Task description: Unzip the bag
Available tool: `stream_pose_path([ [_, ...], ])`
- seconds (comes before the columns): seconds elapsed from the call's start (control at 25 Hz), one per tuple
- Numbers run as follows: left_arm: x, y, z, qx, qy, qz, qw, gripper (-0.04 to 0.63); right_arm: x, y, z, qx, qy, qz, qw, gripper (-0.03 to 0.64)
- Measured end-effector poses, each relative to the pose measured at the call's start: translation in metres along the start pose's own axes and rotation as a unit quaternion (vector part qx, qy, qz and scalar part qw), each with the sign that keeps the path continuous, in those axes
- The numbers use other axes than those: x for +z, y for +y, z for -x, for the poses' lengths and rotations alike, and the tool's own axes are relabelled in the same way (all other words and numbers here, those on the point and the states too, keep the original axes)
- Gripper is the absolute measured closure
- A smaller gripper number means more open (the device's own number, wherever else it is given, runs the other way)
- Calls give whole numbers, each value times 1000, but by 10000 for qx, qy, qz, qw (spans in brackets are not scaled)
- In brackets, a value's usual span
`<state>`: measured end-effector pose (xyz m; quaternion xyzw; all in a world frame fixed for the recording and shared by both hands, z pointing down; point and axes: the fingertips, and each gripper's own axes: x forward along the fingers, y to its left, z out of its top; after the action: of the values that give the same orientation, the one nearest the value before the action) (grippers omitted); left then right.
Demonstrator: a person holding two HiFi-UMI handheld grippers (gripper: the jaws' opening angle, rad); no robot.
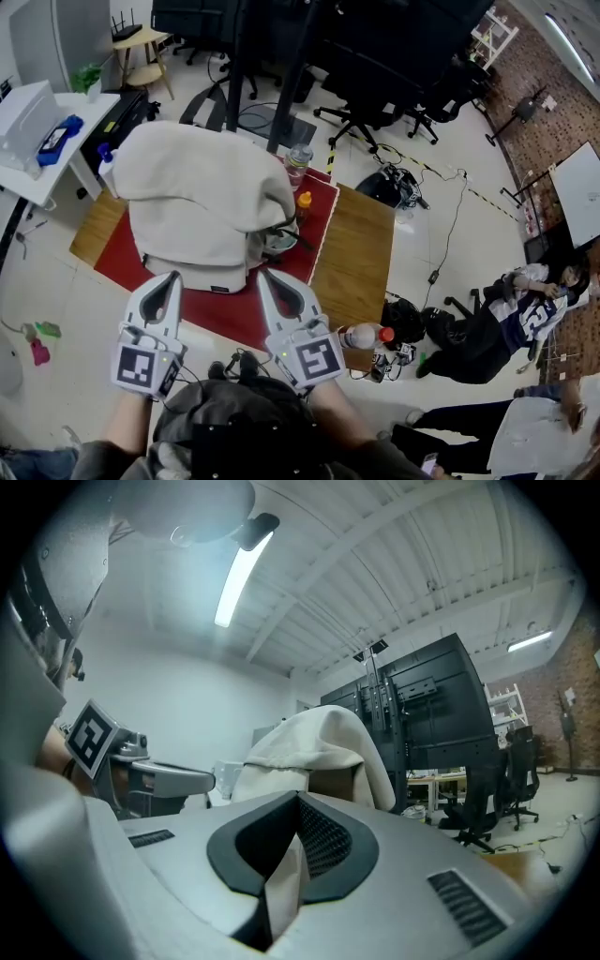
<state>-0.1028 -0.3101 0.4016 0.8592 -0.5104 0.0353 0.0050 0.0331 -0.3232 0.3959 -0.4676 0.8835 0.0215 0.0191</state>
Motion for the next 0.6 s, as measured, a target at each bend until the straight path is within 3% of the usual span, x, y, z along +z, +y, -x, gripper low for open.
stream_pose_path([
  [0.4, -17, -5, -2, 8, 205, 88, 9998, 569, -16, -11, 8, -291, 233, 0, 9993, 606],
  [0.6, -18, -5, -4, 26, 269, 133, 9995, 569, -20, -7, 7, -219, 359, 108, 9991, 607],
])
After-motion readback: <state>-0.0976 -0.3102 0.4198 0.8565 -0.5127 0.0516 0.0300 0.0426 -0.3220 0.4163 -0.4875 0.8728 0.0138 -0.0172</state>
